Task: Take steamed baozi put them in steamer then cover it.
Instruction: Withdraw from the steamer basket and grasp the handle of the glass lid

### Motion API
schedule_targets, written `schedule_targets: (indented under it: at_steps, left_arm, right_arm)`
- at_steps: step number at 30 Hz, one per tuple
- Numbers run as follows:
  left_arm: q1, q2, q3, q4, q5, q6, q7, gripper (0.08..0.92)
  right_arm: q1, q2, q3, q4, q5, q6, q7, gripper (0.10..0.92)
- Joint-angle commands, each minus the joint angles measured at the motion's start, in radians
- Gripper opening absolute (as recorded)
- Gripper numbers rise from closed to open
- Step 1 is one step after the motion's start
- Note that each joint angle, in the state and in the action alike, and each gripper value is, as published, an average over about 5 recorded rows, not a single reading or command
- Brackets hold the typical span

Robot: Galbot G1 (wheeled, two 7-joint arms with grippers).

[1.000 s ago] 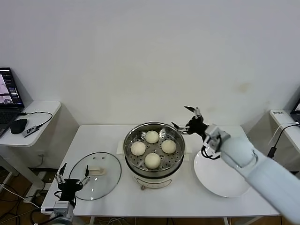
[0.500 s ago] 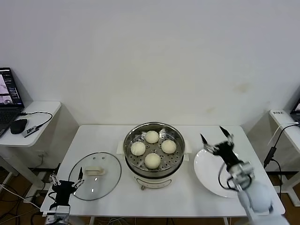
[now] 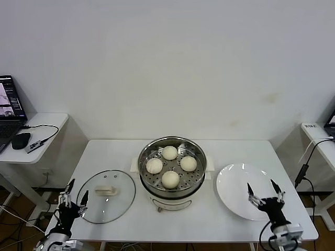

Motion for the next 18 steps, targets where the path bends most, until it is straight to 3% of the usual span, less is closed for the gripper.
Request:
schedule_targets:
  at_steps: [1, 18]
  left_arm:
    - [-0.03, 0.032, 0.049, 0.05, 0.366, -0.036, 0.032, 0.823]
    - [-0.145, 0.024, 0.143, 0.134, 0.308, -0.024, 0.071, 0.823]
  right_arm:
    - [-0.097, 0.082, 0.08, -0.003, -0.037, 0.028, -0.02, 0.823]
    - [-0.11, 0.106, 0.066, -0.006, -0.057, 0.039, -0.014, 0.823]
